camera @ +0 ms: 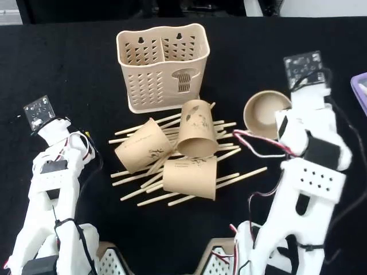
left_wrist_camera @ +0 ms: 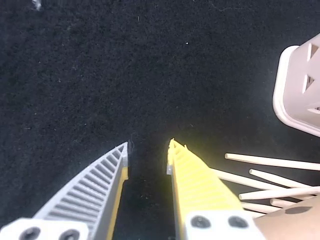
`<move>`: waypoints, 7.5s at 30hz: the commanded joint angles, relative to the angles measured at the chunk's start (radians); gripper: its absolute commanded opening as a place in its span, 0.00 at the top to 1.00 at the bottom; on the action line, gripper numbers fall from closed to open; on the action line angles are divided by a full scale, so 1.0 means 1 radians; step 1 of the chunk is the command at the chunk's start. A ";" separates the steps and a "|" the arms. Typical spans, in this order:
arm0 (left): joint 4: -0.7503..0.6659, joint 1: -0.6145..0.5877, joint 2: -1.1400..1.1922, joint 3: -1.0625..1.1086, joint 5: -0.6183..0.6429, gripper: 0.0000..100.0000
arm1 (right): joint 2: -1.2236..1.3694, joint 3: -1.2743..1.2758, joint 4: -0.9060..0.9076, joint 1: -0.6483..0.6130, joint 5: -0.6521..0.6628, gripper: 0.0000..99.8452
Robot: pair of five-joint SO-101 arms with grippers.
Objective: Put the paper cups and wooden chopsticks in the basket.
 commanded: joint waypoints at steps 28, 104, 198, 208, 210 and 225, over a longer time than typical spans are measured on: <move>-0.011 0.010 -0.029 -0.005 -0.011 0.86 | 0.618 -1.495 0.608 -0.457 -0.334 0.99; -0.018 0.039 -0.032 0.013 -0.011 0.86 | 0.750 -1.239 0.686 -0.486 -0.348 0.77; -0.018 0.077 -0.031 0.015 -0.012 0.86 | 0.733 -1.484 0.288 -0.601 -0.565 0.99; -0.018 0.084 -0.031 0.012 -0.012 0.86 | 0.852 -1.526 0.250 -0.609 -0.628 0.99; -0.018 0.084 -0.031 0.012 -0.012 0.86 | 0.866 -1.526 0.238 -0.611 -0.629 0.99; -0.018 0.082 -0.031 0.012 -0.012 0.86 | 0.915 -1.515 0.245 -0.643 -0.621 0.99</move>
